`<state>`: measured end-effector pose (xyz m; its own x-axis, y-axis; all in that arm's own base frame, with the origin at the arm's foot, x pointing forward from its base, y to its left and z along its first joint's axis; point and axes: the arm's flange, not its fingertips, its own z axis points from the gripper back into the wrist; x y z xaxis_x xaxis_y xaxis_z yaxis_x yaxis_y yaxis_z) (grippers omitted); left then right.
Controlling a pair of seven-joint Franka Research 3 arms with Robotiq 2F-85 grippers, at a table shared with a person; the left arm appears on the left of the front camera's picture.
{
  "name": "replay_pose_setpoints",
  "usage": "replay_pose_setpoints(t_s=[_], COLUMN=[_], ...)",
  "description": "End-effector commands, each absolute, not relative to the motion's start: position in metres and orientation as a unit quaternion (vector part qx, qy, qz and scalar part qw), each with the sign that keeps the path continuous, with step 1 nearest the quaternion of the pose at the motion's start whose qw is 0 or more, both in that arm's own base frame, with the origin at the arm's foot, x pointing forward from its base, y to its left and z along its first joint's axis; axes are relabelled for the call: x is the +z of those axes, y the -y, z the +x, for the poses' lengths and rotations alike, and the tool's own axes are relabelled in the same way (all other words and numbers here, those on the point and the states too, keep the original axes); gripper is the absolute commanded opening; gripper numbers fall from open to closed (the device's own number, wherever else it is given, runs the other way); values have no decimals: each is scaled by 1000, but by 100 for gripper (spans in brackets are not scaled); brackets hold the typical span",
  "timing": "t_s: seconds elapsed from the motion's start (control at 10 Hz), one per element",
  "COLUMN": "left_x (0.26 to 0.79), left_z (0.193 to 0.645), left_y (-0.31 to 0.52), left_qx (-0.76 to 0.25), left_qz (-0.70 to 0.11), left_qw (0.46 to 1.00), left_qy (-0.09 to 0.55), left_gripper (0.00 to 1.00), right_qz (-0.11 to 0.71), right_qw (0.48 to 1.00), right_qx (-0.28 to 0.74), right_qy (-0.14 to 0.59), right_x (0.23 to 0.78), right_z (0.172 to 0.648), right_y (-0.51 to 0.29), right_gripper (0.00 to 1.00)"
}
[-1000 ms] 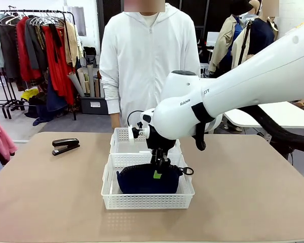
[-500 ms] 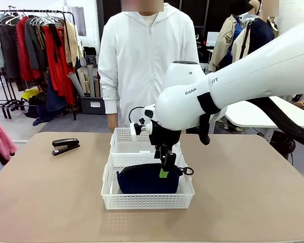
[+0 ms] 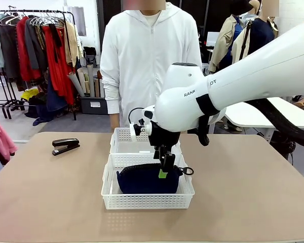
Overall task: Distribute items into two baskets.
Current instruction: Pick up the Stapler that the person points to.
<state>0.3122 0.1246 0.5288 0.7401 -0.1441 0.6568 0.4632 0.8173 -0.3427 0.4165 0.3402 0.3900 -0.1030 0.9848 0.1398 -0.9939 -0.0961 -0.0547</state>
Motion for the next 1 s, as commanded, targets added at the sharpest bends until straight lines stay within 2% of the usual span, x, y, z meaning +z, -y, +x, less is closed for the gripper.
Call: replay_pose_setpoints(t_s=[0.0,0.5,0.7,0.9], left_x=[529,529,529,529], left_z=[312,312,312,312], left_y=[-125,-125,-125,-125], left_qx=[-170,-170,-170,-170], left_qz=[-251,-251,-251,-251], left_qw=[898,898,898,898], left_qy=[319,319,319,319], left_gripper=[100,100,100,100], right_qz=[33,34,34,60], right_qw=[670,669,747,791], right_qx=[738,740,655,597], right_qy=[76,67,107,123], right_x=[391,390,427,461], right_z=[417,416,423,432], right_y=[-341,-340,-300,-250], right_gripper=[100,100,100,100])
